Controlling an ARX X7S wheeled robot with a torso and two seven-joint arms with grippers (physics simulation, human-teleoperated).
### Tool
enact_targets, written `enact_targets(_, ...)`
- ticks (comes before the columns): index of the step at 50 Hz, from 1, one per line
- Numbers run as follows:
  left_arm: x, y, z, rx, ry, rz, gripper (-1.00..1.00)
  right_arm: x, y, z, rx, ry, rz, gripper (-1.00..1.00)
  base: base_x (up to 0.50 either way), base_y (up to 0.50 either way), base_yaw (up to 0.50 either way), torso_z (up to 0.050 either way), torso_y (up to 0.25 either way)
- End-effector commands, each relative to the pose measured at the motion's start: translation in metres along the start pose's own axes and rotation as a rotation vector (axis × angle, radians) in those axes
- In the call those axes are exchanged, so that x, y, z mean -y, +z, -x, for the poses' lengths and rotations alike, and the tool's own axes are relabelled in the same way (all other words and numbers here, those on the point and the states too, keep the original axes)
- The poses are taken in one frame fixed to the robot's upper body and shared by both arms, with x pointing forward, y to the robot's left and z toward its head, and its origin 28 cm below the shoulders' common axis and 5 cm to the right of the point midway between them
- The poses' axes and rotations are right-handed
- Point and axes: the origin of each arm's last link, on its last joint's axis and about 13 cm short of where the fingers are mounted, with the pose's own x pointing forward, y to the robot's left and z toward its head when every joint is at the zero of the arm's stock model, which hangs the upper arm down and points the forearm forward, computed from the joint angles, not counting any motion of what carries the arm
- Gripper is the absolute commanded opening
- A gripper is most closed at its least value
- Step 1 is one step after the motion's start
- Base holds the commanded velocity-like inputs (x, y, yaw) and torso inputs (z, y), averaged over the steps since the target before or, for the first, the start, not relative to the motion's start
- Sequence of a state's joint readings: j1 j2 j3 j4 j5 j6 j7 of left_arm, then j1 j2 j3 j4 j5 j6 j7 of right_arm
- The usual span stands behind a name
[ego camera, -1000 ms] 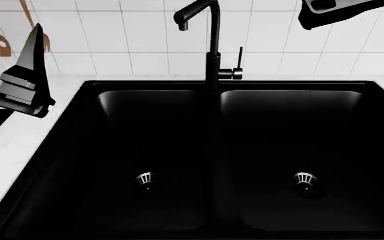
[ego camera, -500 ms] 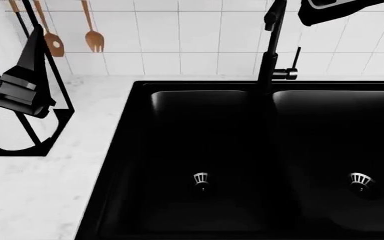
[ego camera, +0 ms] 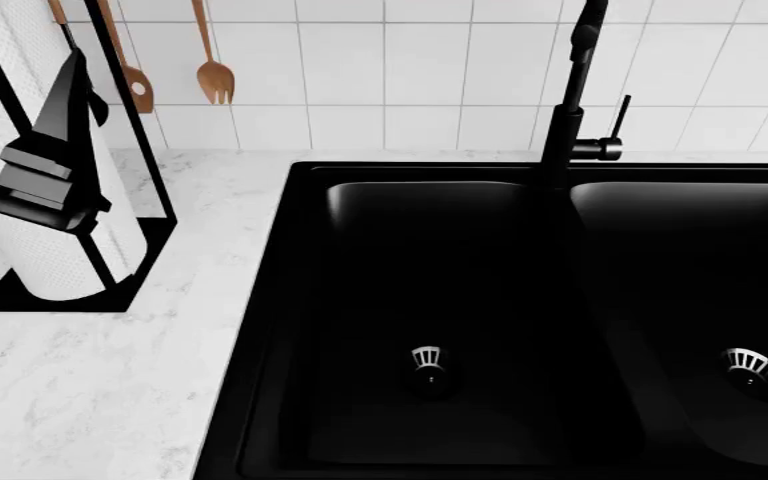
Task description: Pick the lobster from the plate and place it on the cutting board. Then pick the condiment bottle from the cabinet and place it next to the cutting board.
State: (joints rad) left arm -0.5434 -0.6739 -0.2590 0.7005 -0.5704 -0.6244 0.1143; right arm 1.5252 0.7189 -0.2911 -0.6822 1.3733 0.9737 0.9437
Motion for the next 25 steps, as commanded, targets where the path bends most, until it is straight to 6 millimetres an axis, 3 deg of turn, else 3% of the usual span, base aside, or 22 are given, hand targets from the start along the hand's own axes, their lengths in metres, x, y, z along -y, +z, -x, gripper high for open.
enact_targets(1,0.0,0.0,0.0,-0.005,-0.001,0.013,1.0,0.003,0.003,-0.026,0.007,-0.069,-0.02,1.0,0.0,0.0,0.0,0.0,0.0)
enact_targets(10,0.0,0.0,0.0,-0.007,-0.012,0.017,1.0,0.016,0.037,-0.081,0.019,-0.101,-0.039,1.0,0.0,0.0,0.0,0.0,0.0)
enact_targets(15,0.0,0.0,0.0,-0.008,-0.015,0.014,1.0,0.015,0.041,-0.099,0.039,-0.107,-0.047,1.0,0.0,-0.23,0.0,0.0,0.0)
enact_targets(25,0.0,0.0,0.0,-0.015,-0.035,0.017,1.0,0.011,0.055,-0.139,-0.029,-0.086,-0.103,1.0,0.0,0.0,0.0,0.0,0.0)
